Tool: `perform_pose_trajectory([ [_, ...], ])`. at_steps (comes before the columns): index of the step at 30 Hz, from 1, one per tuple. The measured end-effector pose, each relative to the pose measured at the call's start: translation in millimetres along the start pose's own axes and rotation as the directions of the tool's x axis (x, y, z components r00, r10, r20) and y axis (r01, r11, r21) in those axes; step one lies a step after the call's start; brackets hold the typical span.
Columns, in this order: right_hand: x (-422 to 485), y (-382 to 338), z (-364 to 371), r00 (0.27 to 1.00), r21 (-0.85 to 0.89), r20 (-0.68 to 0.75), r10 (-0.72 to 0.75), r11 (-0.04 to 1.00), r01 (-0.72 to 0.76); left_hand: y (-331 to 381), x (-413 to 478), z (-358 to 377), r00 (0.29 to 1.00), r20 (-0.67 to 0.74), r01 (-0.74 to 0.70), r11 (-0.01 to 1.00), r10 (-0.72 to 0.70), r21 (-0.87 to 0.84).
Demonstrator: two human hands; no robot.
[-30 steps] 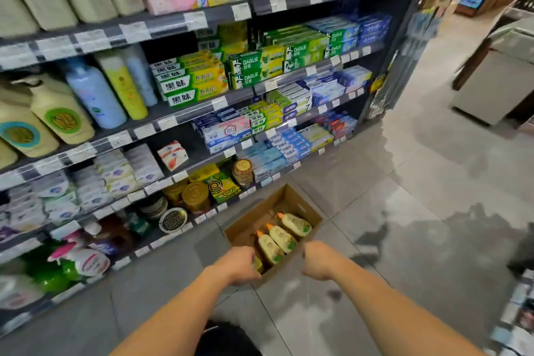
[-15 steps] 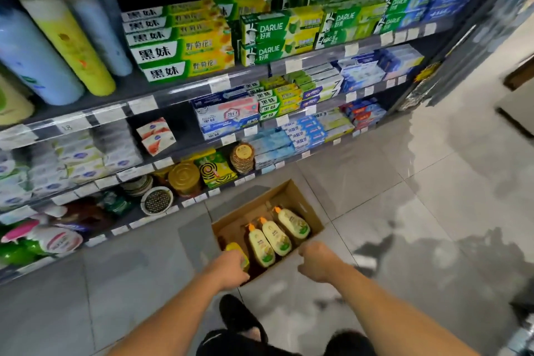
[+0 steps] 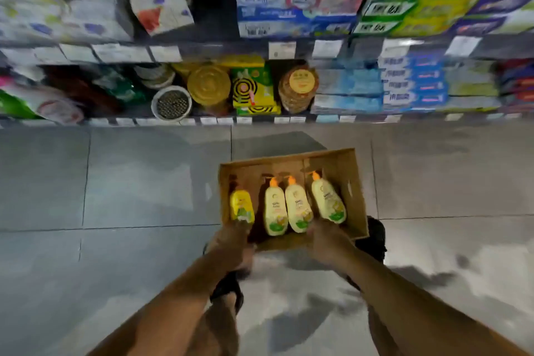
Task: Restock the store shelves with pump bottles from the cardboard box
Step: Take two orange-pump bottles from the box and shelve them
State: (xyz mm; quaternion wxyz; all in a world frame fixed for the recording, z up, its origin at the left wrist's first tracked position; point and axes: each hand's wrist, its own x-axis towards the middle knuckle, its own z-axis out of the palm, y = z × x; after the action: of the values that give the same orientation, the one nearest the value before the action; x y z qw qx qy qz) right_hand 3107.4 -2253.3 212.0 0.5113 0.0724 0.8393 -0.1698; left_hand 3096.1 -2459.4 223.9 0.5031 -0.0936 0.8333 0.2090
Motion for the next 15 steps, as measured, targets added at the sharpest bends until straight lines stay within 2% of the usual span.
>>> perform_pose_trajectory([
  [2,41.5,26.8,2.0,1.000,0.032,0.009,0.012,0.999,-0.012,-0.3,42.1,25.2,0.999,-0.032,0.024,1.000,-0.024,-0.012],
  [4,85.3,55.7,10.3,1.000,0.031,-0.021,0.015,0.999,-0.015,-2.6,86.7,46.2,0.989,-0.103,0.112,0.993,-0.109,0.024],
  [8,158.8,108.5,29.8,0.998,0.003,-0.030,0.060,0.998,-0.060,-7.2,164.1,82.1,0.981,-0.118,0.162,0.985,-0.154,0.054],
  [11,206.5,143.9,49.3,0.989,0.008,-0.044,0.140,0.990,-0.140,-19.6,215.6,111.1,0.970,-0.139,0.198,0.980,-0.201,-0.036],
  [15,262.7,172.4,70.8,0.962,0.122,-0.153,0.226,0.970,-0.208,-24.7,269.0,154.6,0.958,-0.092,0.259,0.956,-0.273,-0.136],
])
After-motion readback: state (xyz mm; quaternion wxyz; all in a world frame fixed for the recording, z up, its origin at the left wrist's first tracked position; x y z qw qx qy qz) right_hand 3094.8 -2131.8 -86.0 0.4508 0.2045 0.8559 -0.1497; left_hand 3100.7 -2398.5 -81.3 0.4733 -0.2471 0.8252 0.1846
